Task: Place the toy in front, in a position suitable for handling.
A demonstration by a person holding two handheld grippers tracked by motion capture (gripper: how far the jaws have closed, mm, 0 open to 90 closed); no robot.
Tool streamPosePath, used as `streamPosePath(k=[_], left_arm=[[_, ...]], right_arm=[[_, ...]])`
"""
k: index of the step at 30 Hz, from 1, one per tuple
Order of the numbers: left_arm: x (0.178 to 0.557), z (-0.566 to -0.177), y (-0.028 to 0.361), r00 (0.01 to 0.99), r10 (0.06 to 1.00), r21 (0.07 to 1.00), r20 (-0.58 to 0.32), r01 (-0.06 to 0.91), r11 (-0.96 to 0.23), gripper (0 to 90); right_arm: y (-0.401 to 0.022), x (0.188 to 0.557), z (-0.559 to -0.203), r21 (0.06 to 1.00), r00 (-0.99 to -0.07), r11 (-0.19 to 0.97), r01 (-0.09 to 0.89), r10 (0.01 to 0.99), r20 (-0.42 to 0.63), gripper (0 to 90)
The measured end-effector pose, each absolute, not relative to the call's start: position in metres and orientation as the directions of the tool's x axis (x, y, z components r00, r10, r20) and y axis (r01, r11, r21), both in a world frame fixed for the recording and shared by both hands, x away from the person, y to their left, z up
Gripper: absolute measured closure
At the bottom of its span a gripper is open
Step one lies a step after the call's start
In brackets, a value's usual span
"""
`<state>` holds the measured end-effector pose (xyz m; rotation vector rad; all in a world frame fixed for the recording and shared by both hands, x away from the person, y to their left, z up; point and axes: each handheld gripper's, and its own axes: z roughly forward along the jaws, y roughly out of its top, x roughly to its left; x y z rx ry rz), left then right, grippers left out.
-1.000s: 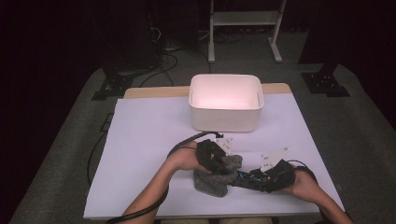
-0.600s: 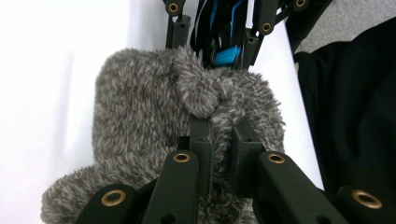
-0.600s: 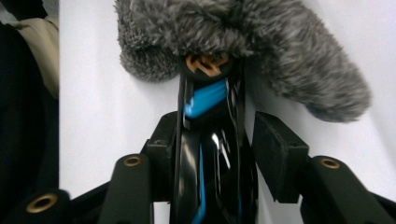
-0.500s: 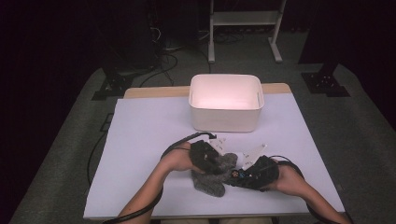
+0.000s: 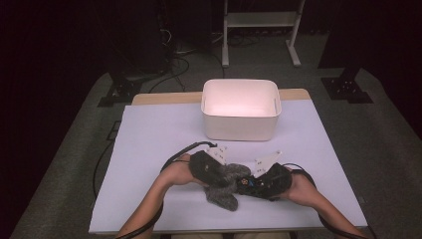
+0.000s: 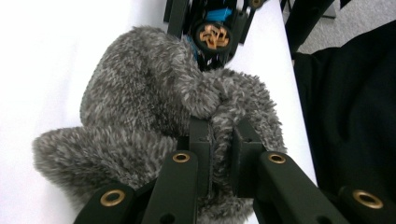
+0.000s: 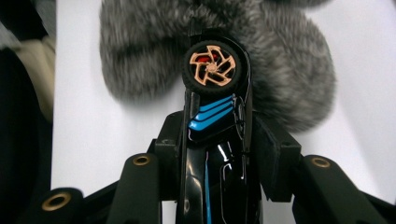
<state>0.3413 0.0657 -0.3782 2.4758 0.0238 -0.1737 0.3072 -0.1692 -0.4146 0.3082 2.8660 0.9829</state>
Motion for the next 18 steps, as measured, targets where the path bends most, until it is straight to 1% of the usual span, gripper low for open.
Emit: streamPosePath(k=[5,8,10,14,18], left_arm=[[0.342,-0.354,0.085,0.995,-0.006,0.64,-0.097,0.057,-0.766,82.1],[0.342,-0.341,0.094,0.997,0.003,0.654,-0.08,0.055,-0.755,82.1],[0.342,-0.335,0.099,0.998,0.008,0.653,-0.067,0.049,-0.756,82.0],[0.343,-0.336,0.104,0.997,0.018,0.649,-0.069,0.059,-0.758,82.0],[0.345,-0.344,0.105,0.995,0.029,0.651,-0.092,0.082,-0.754,82.0]], right_arm=[[-0.146,0.315,-0.407,0.685,-0.982,0.718,0.123,0.19,-0.023,56.8],[-0.134,0.321,-0.407,0.731,-0.982,0.67,0.127,0.19,-0.003,57.1],[-0.128,0.325,-0.408,0.764,-0.982,0.63,0.14,0.185,0.028,57.1],[-0.126,0.326,-0.411,0.79,-0.983,0.597,0.138,0.182,0.034,57.2],[-0.136,0.322,-0.415,0.802,-0.98,0.579,0.146,0.193,0.039,57.1]])
